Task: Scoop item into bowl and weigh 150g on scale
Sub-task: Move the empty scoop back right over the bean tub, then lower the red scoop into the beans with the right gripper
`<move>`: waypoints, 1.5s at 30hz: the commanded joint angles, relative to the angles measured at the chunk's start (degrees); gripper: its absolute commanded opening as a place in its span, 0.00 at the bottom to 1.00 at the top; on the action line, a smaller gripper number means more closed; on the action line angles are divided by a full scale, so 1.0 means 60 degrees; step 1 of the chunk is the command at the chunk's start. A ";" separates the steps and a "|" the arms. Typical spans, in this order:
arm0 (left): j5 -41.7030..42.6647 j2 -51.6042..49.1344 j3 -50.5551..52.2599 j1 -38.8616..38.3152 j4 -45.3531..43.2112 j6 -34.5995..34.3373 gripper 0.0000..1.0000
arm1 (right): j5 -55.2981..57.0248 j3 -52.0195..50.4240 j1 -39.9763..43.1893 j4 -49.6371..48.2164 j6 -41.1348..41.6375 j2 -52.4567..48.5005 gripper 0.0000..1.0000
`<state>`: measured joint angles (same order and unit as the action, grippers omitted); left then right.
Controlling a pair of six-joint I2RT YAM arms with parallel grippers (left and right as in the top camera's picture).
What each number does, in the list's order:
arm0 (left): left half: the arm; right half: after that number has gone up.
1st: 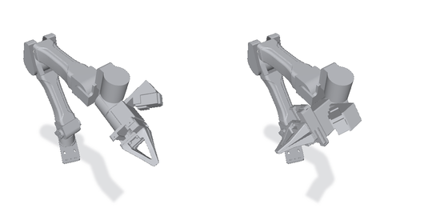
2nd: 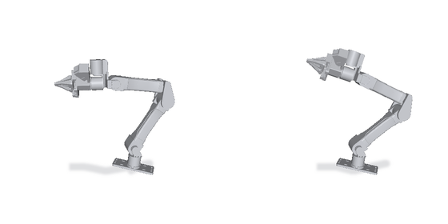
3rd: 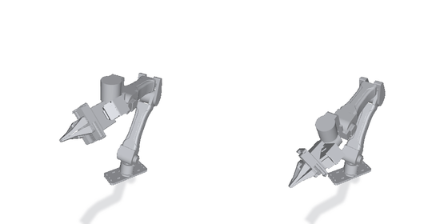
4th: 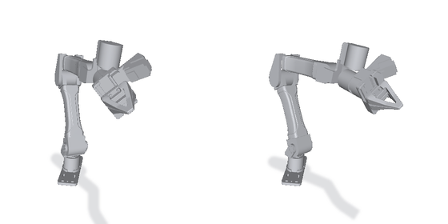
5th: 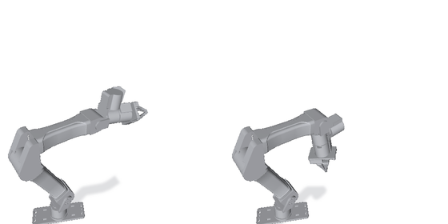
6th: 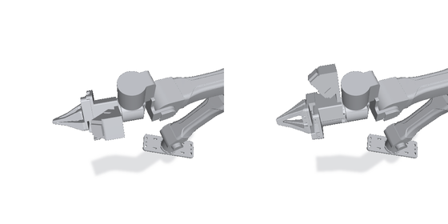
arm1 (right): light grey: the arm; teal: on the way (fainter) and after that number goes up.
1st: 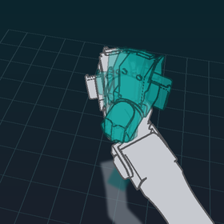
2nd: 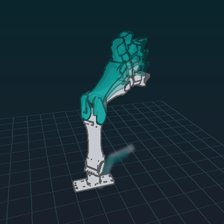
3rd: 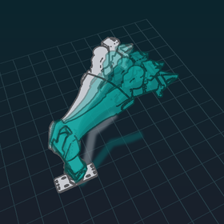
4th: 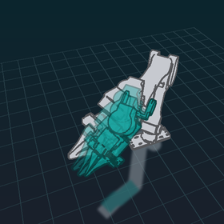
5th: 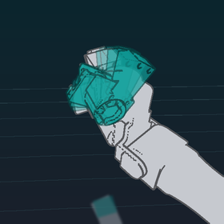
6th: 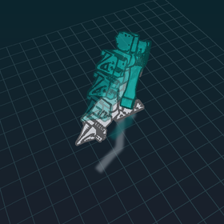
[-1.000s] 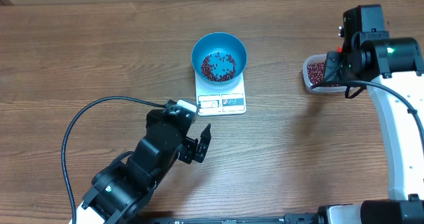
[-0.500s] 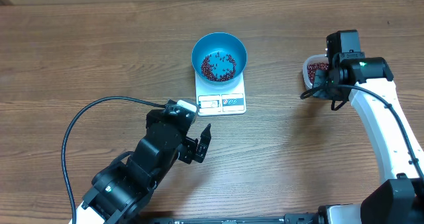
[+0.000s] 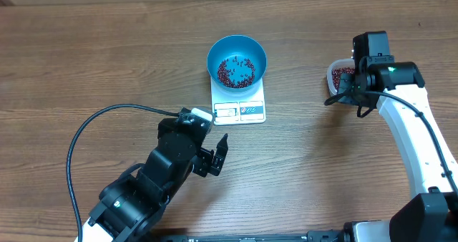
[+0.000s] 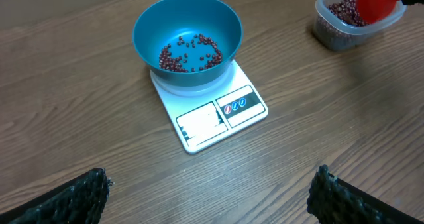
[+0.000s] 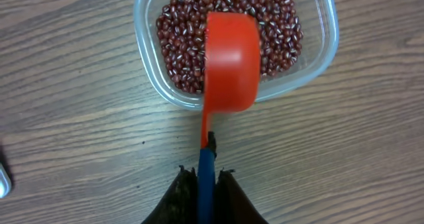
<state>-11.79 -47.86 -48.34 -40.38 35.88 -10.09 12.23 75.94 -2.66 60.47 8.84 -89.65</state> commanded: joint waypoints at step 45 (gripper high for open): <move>-0.0036 0.0040 0.0051 0.0040 -0.0007 0.0178 1.00 | 0.0393 -0.0080 0.0029 -0.1100 0.0015 0.0007 0.21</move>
<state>-11.77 -47.86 -48.34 -40.38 35.86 -10.09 14.00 75.94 -2.66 54.33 8.71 -89.65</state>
